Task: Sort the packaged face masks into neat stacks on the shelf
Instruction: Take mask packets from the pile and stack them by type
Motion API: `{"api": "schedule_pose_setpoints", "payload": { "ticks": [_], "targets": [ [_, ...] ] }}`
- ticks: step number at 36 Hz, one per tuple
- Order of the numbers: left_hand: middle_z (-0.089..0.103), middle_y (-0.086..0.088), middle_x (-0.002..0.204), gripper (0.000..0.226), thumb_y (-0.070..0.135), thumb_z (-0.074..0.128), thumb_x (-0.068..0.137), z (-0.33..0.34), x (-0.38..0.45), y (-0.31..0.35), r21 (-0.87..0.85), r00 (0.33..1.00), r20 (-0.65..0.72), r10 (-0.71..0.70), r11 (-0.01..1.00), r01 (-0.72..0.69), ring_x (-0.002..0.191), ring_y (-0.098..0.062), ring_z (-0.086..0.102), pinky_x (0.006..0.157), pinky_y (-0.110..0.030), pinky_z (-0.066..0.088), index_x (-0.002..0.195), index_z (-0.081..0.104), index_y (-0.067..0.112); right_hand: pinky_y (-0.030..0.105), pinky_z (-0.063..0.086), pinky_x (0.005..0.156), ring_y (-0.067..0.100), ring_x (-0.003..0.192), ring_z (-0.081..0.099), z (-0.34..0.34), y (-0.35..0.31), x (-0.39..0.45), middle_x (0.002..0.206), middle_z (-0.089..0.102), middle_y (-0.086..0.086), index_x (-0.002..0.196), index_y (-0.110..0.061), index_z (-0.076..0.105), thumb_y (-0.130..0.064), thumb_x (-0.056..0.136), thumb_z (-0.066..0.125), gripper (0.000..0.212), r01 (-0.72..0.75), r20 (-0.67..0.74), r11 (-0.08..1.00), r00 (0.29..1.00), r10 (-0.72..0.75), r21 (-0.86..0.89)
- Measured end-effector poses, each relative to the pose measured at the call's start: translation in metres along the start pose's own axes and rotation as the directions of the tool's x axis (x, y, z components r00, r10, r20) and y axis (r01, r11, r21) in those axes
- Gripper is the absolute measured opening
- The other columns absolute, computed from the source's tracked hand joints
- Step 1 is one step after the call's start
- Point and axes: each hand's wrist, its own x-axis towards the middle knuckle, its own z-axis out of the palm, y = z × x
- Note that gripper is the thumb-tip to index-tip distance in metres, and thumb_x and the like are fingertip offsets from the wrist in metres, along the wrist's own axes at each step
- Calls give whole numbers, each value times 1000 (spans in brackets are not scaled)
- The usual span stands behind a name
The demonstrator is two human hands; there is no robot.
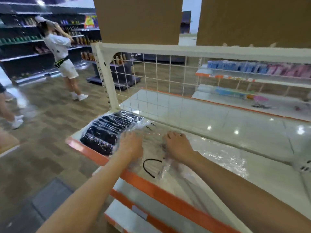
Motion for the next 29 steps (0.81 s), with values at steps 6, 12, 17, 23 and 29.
{"api": "schedule_pose_setpoints", "payload": {
  "ticks": [6,12,17,23,29],
  "targets": [
    [45,-11,134,45,34,46,91,-28,-14,111,37,958,-31,284,959,-283,127,-29,39,104,-38,28,130,44,12,41,33,102,26,127,38,-4,88,-78,134,43,9,130,-12,43,-15,89,48,41,-164,-15,986,986,164,25],
    [48,-10,132,47,41,45,92,-41,-34,219,28,882,-77,465,885,-464,126,-27,41,103,-37,30,130,44,13,37,32,102,23,126,38,-6,166,-163,134,42,6,132,-14,44,-16,92,47,40,-340,4,939,940,340,54],
    [49,-8,130,47,40,44,93,-48,-56,302,-7,806,-101,583,810,-586,122,-26,44,101,-34,32,131,44,13,36,32,101,24,126,36,-3,224,-238,136,40,6,133,-14,41,-21,93,45,41,-471,15,878,882,472,78],
    [52,-7,126,43,39,45,93,-50,-90,387,-31,732,-112,672,734,-679,116,-25,48,96,-33,36,126,47,13,35,32,101,23,128,36,5,283,-327,135,40,6,132,-15,42,-23,93,48,40,-604,41,786,796,605,131],
    [52,-8,124,44,38,44,93,-42,-122,461,-30,679,-84,730,679,-734,114,-26,49,93,-34,38,128,46,12,37,33,100,23,128,35,16,336,-401,136,39,6,134,-16,40,-25,94,45,41,-713,91,693,701,707,105]
  ]
}}
